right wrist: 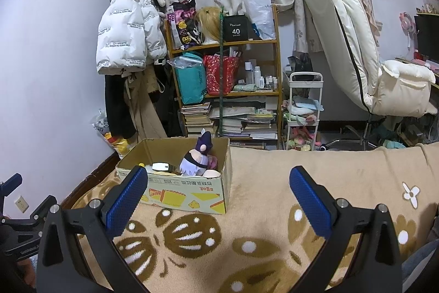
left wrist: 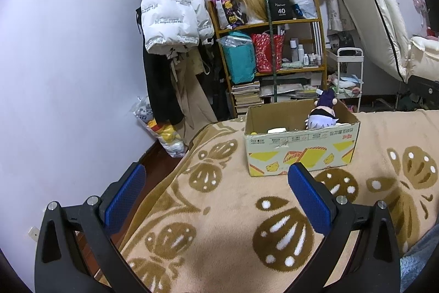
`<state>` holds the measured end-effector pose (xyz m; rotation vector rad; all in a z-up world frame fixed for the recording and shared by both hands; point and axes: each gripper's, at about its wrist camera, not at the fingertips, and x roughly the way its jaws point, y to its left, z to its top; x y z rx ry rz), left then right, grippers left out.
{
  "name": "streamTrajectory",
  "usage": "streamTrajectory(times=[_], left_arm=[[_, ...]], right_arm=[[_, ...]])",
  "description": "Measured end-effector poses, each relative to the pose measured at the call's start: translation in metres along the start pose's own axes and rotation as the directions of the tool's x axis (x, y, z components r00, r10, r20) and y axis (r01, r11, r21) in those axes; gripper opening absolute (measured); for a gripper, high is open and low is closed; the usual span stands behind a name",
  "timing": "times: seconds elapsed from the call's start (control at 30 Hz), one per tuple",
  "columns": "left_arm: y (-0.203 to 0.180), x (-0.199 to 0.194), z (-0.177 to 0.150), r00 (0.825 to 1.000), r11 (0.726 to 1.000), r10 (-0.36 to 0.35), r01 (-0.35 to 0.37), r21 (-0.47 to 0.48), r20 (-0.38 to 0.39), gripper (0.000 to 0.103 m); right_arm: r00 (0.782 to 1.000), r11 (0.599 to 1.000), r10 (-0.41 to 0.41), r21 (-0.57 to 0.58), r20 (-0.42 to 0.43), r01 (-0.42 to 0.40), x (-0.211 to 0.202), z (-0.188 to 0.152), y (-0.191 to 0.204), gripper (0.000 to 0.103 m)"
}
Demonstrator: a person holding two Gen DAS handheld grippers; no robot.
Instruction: Organize soft objects
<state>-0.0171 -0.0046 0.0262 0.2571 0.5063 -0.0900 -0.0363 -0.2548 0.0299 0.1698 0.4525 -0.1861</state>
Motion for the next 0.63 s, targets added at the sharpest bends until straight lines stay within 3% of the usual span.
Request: streamTrajectory(times=[0.63], left_arm=[[0.0057,0.0034,-0.0006,1.000,1.000,-0.015,0.015,-0.024,-0.017,0.102]], right_arm=[[1.000,1.000,0.001,0.002,-0.005,-0.001,0.0008,0.0002,-0.0010,0.103]])
